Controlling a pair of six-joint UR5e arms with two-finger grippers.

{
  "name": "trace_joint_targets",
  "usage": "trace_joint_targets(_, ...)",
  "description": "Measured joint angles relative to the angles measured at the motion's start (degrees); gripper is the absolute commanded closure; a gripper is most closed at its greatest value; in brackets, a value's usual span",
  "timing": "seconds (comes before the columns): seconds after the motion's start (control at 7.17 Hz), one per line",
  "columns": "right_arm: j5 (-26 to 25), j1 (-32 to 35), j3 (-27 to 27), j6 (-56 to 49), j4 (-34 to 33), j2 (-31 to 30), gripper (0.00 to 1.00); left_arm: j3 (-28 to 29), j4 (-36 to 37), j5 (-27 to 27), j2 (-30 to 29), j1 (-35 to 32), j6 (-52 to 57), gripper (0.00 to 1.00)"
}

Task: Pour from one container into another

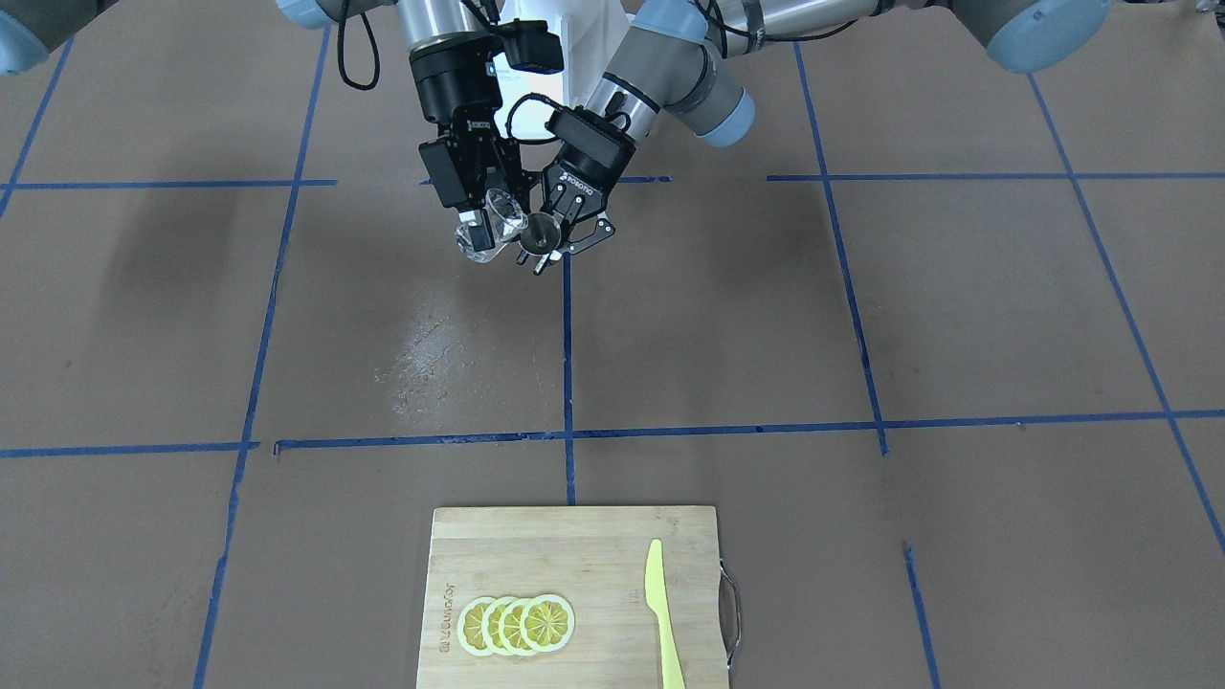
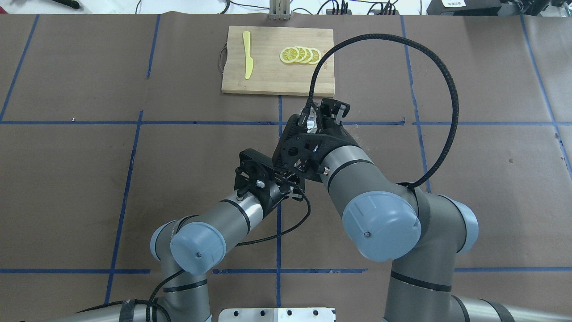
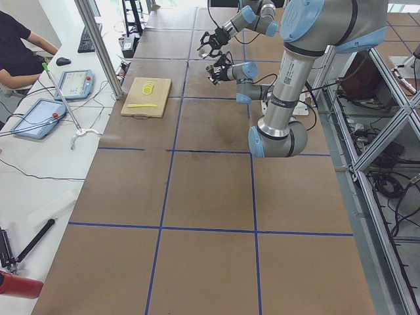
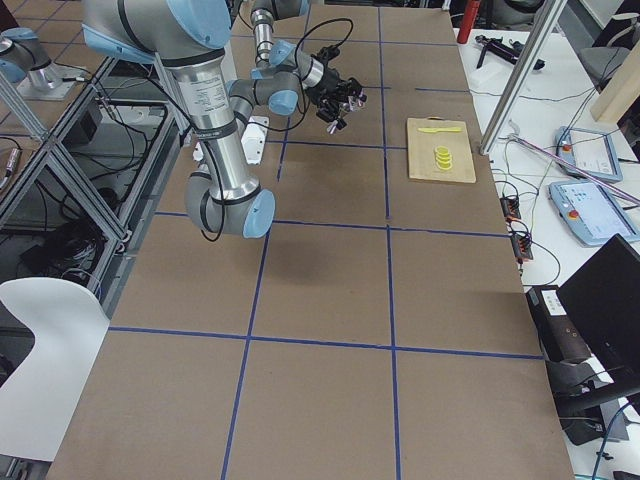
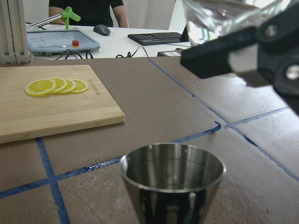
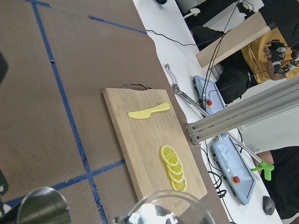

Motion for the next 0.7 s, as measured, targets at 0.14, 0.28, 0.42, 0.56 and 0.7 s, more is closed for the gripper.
trace_joint_targets(0.14,-0.7,0.0,0.0,-2.2,0.0,0.2,1.0,0.0,0.0,0.0,-0.1,0.0,0.0,1.0)
trace_joint_targets(0.28,-1.1,-0.1,0.0,-3.2,-0.1,0.3,1.0,0.1,0.0,0.0,-0.2,0.0,0.0,1.0)
trace_joint_targets(0.42,-1.3,-0.1,-0.1,-3.8,-0.2,0.5,1.0,0.4,0.0,0.0,-0.4,0.0,0.0,1.0)
trace_joint_targets(0.56,-1.5,-0.1,-0.1,-4.5,-0.5,0.7,1.0,1.0,0.0,0.0,-0.9,0.1,0.0,1.0)
trace_joint_targets(0.7,-1.9,-0.1,0.0,-5.5,-0.9,0.8,1.0,1.6,0.0,0.0,-1.3,0.1,0.0,1.0)
